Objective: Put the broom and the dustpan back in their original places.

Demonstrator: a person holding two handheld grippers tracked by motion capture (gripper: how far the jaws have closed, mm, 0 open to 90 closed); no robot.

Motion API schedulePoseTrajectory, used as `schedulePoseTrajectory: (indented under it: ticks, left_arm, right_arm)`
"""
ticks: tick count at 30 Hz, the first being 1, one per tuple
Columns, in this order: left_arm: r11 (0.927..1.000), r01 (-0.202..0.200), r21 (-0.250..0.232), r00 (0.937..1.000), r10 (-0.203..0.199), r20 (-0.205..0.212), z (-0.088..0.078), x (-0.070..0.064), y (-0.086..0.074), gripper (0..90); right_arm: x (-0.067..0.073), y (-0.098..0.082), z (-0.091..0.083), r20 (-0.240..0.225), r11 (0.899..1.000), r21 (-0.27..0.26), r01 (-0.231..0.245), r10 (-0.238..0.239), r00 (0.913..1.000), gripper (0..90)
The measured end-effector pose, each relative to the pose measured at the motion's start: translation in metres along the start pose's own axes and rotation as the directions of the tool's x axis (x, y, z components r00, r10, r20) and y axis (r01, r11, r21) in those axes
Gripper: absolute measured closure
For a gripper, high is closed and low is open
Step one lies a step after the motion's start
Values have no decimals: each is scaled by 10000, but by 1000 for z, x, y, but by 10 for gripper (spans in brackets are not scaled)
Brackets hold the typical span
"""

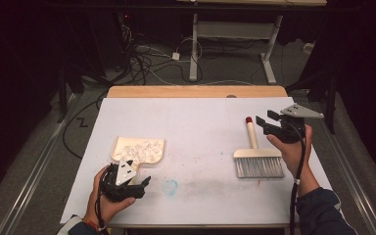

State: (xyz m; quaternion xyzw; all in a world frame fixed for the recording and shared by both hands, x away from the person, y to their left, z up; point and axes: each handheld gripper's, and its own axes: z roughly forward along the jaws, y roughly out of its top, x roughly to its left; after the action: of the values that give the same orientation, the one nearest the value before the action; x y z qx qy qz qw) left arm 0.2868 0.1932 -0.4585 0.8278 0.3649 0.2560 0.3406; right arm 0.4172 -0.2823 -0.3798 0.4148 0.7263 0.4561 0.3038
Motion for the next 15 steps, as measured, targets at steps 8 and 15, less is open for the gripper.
schedulePoseTrajectory:
  ticks: [8, 15]
  left_arm:
    - [10000, 15, -35, 9999, -15, -114, 2, 0, -1, 190]
    - [9999, -113, 19, 9999, 113, -76, 3, -1, -2, 190]
  right_arm:
    - [6, 3, -9, -57, 9990, -330, 310, -312, 9995, 385]
    - [17, 5, -17, -305, 9962, -496, 722, -738, 9968, 377]
